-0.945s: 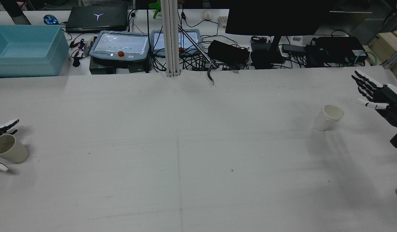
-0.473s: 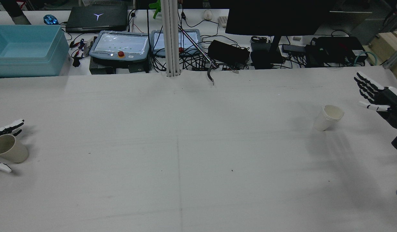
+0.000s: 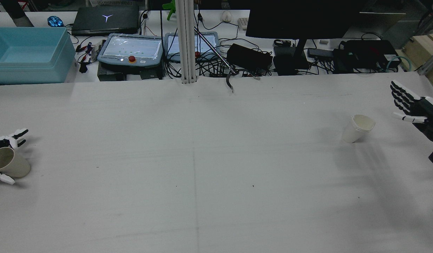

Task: Pour water
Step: 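Reach the left hand to the beige cup and close fingers around it, then reach the right hand to the white cup and grasp its side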

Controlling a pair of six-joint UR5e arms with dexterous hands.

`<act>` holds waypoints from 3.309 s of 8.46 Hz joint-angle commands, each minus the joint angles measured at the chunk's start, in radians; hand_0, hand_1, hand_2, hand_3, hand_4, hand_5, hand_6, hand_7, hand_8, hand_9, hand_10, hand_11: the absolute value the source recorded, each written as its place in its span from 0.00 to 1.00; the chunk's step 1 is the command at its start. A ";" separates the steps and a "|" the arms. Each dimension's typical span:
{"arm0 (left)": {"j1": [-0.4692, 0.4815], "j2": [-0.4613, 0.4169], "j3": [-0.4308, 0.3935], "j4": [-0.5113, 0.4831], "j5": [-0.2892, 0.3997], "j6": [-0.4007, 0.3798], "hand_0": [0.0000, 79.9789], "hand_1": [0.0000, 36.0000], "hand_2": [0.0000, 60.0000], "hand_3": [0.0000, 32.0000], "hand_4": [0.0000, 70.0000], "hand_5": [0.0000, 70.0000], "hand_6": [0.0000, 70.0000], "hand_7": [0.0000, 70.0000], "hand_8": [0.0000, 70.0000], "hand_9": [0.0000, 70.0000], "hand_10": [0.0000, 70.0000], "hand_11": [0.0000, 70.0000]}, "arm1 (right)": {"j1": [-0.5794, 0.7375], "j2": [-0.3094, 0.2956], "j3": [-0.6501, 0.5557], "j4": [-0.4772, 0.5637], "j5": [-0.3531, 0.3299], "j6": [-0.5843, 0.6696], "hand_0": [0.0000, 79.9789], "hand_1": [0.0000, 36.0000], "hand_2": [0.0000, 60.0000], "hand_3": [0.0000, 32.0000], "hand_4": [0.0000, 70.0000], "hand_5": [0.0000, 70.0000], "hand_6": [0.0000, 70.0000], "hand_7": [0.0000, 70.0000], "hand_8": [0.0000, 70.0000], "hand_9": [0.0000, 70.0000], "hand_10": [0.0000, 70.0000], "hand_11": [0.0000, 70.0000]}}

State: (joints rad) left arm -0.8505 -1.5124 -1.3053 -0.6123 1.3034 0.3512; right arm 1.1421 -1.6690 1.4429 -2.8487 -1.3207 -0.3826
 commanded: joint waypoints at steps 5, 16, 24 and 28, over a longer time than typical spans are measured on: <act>0.002 0.001 -0.135 0.208 -0.023 -0.141 1.00 1.00 1.00 0.00 0.53 1.00 0.16 0.17 0.04 0.01 0.09 0.19 | 0.007 -0.015 -0.001 0.027 -0.003 0.068 0.59 0.53 0.37 0.00 0.00 0.07 0.07 0.01 0.01 0.03 0.00 0.00; 0.008 0.003 -0.379 0.479 -0.021 -0.199 1.00 1.00 1.00 0.00 0.50 1.00 0.15 0.17 0.04 0.01 0.08 0.19 | -0.117 0.078 -0.334 0.324 -0.017 0.042 0.70 0.84 0.51 0.00 0.00 0.11 0.10 0.10 0.01 0.00 0.00 0.00; 0.024 0.011 -0.378 0.471 -0.029 -0.209 1.00 1.00 1.00 0.00 0.47 1.00 0.14 0.15 0.04 0.01 0.09 0.19 | -0.162 0.084 -0.263 0.308 -0.015 -0.032 0.72 0.89 0.54 0.00 0.00 0.11 0.14 0.18 0.01 0.01 0.00 0.00; 0.025 0.014 -0.379 0.460 -0.032 -0.209 1.00 1.00 1.00 0.00 0.44 1.00 0.14 0.15 0.04 0.01 0.09 0.19 | -0.182 0.086 -0.191 0.289 -0.005 -0.110 0.75 0.95 0.61 0.00 0.03 0.13 0.20 0.28 0.04 0.07 0.00 0.00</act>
State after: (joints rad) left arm -0.8261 -1.4996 -1.6829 -0.1470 1.2748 0.1427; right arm 0.9648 -1.5833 1.2003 -2.5430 -1.3312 -0.4449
